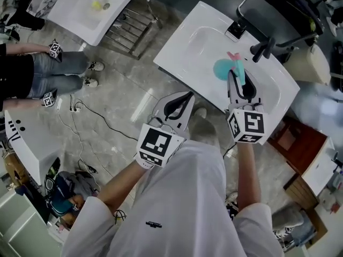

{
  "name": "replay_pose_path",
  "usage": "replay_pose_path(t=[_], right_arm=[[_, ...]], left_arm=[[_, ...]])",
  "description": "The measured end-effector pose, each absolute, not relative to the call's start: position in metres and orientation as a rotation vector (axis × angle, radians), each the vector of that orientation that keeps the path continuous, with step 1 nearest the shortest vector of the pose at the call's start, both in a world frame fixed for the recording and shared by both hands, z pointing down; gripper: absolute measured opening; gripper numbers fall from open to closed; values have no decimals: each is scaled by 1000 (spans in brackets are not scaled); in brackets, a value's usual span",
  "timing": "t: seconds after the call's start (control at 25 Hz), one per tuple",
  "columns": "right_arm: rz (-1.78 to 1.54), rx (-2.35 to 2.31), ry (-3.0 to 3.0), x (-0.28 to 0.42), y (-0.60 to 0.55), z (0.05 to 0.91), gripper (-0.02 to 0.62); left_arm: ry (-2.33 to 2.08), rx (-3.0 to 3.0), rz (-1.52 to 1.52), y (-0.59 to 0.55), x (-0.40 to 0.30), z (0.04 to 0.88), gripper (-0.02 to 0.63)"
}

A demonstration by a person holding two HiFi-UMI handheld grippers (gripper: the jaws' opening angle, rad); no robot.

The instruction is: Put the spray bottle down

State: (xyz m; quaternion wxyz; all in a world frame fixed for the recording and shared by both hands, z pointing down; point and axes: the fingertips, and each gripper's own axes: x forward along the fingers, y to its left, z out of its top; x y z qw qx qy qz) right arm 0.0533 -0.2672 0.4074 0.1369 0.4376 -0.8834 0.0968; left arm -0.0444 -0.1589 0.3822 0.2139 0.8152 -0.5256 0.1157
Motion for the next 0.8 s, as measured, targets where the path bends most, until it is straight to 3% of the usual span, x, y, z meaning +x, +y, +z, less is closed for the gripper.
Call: replay_pose_path(t=[0.8], right_arm=[[342,1373,-2485,-24,-470,487,126]], left_arm=[[-1417,2195,341,-222,-56,426,3]])
